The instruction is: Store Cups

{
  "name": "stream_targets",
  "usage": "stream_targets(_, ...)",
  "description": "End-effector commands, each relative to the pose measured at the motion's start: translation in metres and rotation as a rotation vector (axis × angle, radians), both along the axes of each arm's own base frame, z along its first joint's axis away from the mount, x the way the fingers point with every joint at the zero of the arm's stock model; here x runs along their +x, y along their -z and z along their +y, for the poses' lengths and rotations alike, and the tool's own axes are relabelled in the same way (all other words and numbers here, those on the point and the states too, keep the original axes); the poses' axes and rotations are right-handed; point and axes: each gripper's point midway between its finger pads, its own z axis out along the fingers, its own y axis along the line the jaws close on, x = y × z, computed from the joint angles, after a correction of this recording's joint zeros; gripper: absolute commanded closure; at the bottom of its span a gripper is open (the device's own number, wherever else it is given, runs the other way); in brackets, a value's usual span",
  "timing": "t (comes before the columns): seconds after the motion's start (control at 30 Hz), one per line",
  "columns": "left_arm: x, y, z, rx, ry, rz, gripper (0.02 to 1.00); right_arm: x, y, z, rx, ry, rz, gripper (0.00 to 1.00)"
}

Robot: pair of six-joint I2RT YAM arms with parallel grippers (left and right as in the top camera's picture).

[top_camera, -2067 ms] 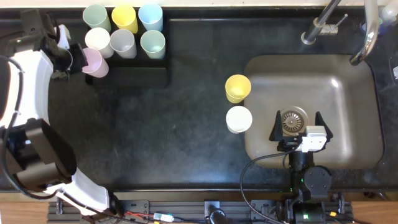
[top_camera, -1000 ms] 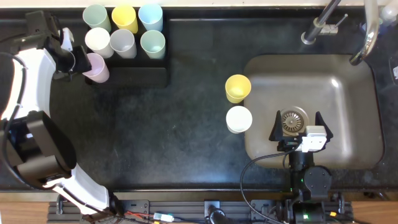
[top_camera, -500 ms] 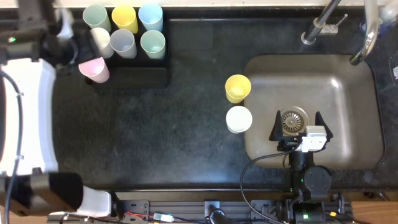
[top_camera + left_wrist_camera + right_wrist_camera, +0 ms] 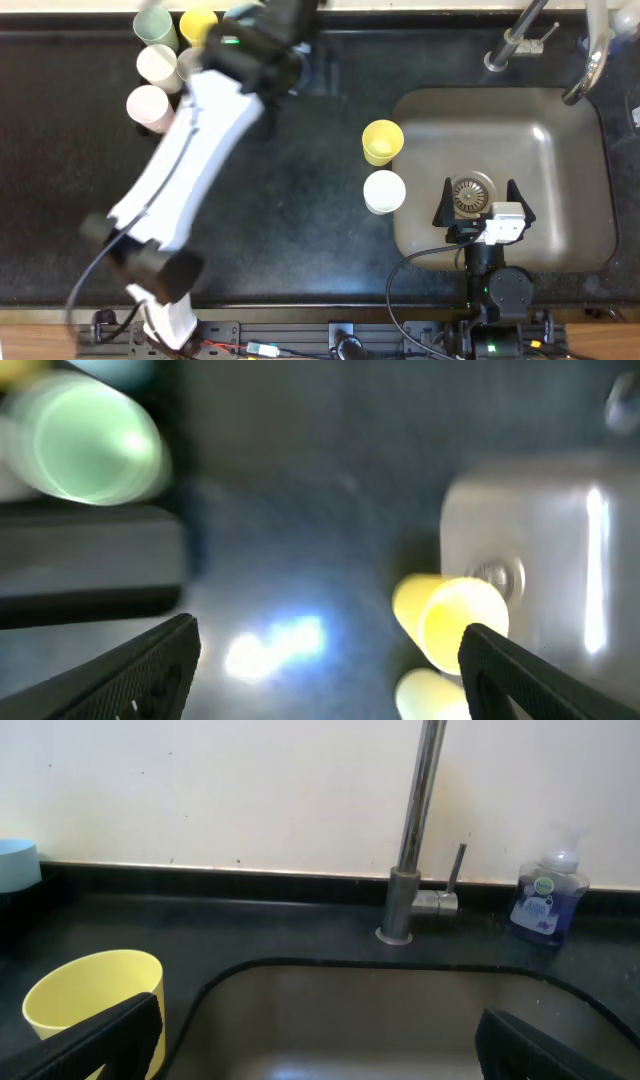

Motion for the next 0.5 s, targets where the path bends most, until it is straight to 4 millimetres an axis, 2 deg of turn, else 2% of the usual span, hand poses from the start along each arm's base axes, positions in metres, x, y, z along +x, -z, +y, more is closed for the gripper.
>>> stream_targets(0.03,-0.015,0.037,-0.041,-0.035,0.059,0.121,0.152,0.000,0.002,-0.001,0.000,0.004,-0.005,0.003)
stream_targets(0.1,-0.022,0.055,-0.055,-0.027,0.088,0.165,0.152,0.000,0.002,-0.001,0.000,0.004,-0.005,0.003)
stream_targets(0.23,-0.030,0.079,-0.069,-0.018,0.110,0.226,0.152,0.000,0.002,-0.001,0.000,0.004,-0.005,0.005)
stream_targets(0.5,-0.037,0.107,-0.081,0.011,0.121,0.280,0.161,0.000,0.002,-0.001,0.000,0.004,-0.005,0.005)
